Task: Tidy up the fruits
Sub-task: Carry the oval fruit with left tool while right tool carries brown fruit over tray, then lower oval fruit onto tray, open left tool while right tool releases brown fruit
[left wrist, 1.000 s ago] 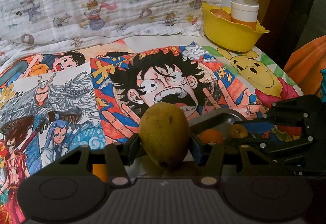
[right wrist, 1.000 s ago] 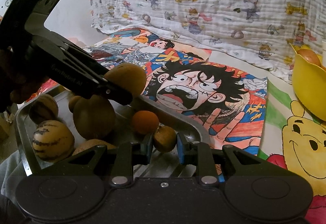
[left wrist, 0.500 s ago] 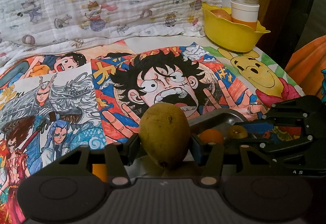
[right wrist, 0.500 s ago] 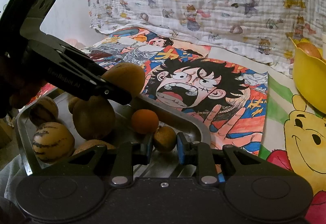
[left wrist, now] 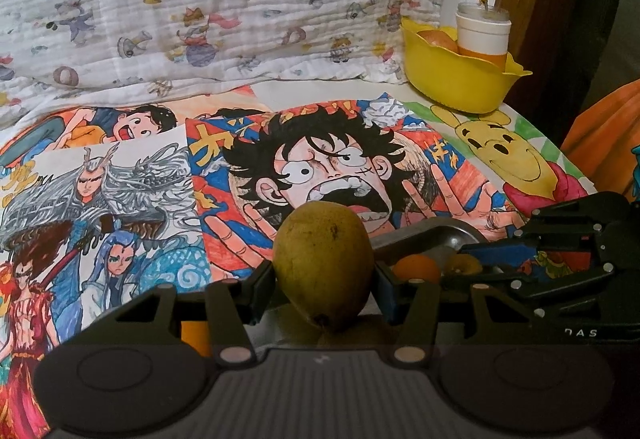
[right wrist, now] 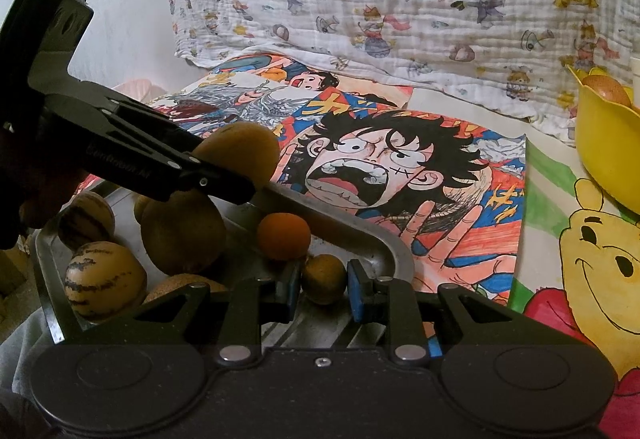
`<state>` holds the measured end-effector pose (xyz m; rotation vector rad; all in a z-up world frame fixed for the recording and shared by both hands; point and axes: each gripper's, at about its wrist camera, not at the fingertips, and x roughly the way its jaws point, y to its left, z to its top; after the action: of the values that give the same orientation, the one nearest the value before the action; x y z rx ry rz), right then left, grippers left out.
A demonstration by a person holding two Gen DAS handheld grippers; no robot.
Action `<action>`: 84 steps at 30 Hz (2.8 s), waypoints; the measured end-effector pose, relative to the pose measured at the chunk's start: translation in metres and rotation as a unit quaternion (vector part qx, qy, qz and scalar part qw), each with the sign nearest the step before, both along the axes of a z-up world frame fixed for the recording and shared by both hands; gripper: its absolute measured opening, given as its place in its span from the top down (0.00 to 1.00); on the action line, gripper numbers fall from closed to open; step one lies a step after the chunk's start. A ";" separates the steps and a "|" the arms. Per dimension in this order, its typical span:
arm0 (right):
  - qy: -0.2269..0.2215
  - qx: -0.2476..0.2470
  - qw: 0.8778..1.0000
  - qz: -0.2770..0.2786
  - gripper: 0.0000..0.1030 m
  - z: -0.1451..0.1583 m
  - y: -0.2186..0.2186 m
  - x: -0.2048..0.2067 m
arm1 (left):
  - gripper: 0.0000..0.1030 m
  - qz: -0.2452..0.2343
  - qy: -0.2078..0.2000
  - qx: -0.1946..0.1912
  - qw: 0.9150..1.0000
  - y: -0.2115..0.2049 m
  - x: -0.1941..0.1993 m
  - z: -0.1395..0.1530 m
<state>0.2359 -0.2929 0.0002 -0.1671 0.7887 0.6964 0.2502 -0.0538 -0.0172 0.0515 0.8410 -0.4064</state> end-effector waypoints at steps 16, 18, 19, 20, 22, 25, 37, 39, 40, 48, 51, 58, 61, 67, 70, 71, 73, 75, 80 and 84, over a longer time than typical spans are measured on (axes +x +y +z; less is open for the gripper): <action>0.000 0.000 1.000 -0.002 0.71 0.000 0.000 0.001 | 0.45 0.006 0.005 0.000 1.000 0.002 -0.004 -0.001; 0.000 0.000 1.000 -0.004 0.70 0.000 -0.001 0.000 | 0.43 0.006 0.005 0.000 1.000 0.002 -0.004 0.000; 0.000 0.000 1.000 -0.005 0.69 0.000 -0.002 0.000 | 0.42 0.006 0.005 -0.001 1.000 0.002 -0.004 0.000; 0.001 0.000 1.000 -0.006 0.69 0.000 -0.002 0.000 | 0.42 0.006 0.004 -0.001 1.000 0.001 -0.005 0.001; 0.003 0.002 1.000 -0.011 0.67 0.000 -0.002 0.001 | 0.40 0.006 0.003 -0.001 1.000 0.001 -0.006 0.002; 0.007 0.006 1.000 -0.016 0.64 0.000 -0.003 0.001 | 0.38 0.007 0.001 -0.001 1.000 0.000 -0.008 0.003; 0.004 0.018 1.000 -0.022 0.50 0.002 -0.002 -0.004 | 0.27 0.021 -0.005 -0.005 1.000 0.004 -0.015 0.009; 0.005 0.021 0.999 -0.025 0.49 0.003 -0.002 -0.004 | 0.26 0.023 -0.006 -0.006 1.000 0.005 -0.017 0.010; 0.005 0.023 0.999 -0.026 0.47 0.003 -0.002 -0.004 | 0.25 0.024 -0.007 -0.006 1.000 0.006 -0.017 0.011; 0.005 0.037 0.999 -0.034 0.40 0.005 -0.003 -0.007 | 0.22 0.030 -0.018 -0.017 0.999 0.009 -0.023 0.016; 0.001 0.046 0.998 -0.041 0.35 0.006 -0.004 -0.008 | 0.15 0.044 -0.025 -0.026 0.998 0.013 -0.027 0.018; -0.003 0.070 0.996 -0.062 0.27 0.007 -0.005 -0.009 | 0.04 0.112 -0.047 -0.060 0.991 0.030 -0.038 0.018; -0.006 0.078 0.995 -0.070 0.24 0.009 -0.005 -0.011 | 0.02 0.129 -0.055 -0.066 0.988 0.036 -0.045 0.019; -0.013 0.097 0.991 -0.090 0.15 0.016 -0.006 -0.016 | 0.01 0.161 -0.081 -0.068 0.981 0.042 -0.061 0.024; -0.013 0.113 0.988 -0.103 0.07 0.020 -0.008 -0.019 | 0.01 0.184 -0.098 -0.077 0.975 0.045 -0.072 0.026; -0.012 0.117 0.987 -0.106 0.06 0.020 -0.009 -0.020 | 0.01 0.194 -0.102 -0.083 0.972 0.046 -0.076 0.027; -0.013 0.122 0.986 -0.112 0.04 0.022 -0.010 -0.022 | 0.01 0.213 -0.106 -0.098 0.966 0.050 -0.084 0.026; -0.017 0.124 0.985 -0.118 0.02 0.024 -0.010 -0.025 | 0.01 0.229 -0.105 -0.109 0.961 0.054 -0.090 0.024; -0.028 0.128 0.984 -0.124 0.01 0.029 -0.009 -0.035 | 0.01 0.257 -0.107 -0.108 0.954 0.061 -0.104 0.022; -0.037 0.132 0.983 -0.123 0.01 0.034 -0.006 -0.044 | 0.01 0.270 -0.113 -0.102 0.951 0.065 -0.116 0.023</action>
<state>0.1916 -0.2984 0.0342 0.1435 0.6259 0.5513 0.1341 0.0112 0.0055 -0.3149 0.5525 0.0325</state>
